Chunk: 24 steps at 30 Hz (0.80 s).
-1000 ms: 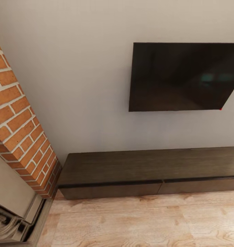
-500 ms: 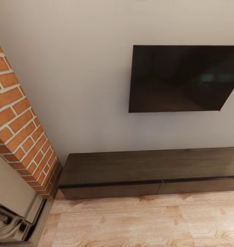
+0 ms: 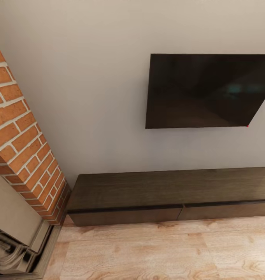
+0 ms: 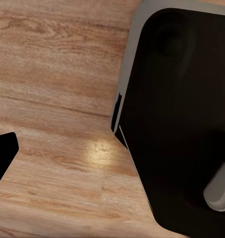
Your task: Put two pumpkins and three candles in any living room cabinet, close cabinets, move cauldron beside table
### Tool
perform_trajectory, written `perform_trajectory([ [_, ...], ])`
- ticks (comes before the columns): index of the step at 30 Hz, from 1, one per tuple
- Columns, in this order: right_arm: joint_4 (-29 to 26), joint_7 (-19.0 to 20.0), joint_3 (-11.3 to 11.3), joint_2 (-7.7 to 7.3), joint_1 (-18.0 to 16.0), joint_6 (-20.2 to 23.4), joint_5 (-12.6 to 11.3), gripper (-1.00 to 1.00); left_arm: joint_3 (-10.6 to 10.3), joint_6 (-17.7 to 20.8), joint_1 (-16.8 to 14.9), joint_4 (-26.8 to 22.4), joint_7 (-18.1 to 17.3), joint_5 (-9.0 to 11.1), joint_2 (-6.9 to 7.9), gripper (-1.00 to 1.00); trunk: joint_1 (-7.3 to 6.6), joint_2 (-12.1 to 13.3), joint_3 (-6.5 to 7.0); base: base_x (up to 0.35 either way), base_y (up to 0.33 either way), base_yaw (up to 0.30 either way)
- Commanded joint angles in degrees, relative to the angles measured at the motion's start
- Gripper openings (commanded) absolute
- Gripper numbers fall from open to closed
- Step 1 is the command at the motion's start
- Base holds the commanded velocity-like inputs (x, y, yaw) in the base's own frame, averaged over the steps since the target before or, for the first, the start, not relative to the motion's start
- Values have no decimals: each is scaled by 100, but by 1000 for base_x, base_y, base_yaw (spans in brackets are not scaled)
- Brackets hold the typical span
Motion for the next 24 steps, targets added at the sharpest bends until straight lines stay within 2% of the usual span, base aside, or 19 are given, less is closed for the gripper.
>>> perform_trajectory([
  [1, 0, 1, 0, 0, 0, 2, 2, 100, 0, 0, 1, 0, 0, -1, -3, 100, -23, 42, 19, 0, 0, 0],
  [19, 0, -20, 7, 9, 0, 2, 19, 100, 4, 8, 5, 6, 5, 6, -30, 100, -418, 764, 342, 0, 0, 0],
  [24, 7, -33, 7, 27, 91, -18, 19, 100, 5, 2, 88, 8, 13, 5, -37, 100, -418, 764, 342, 0, 0, 0],
])
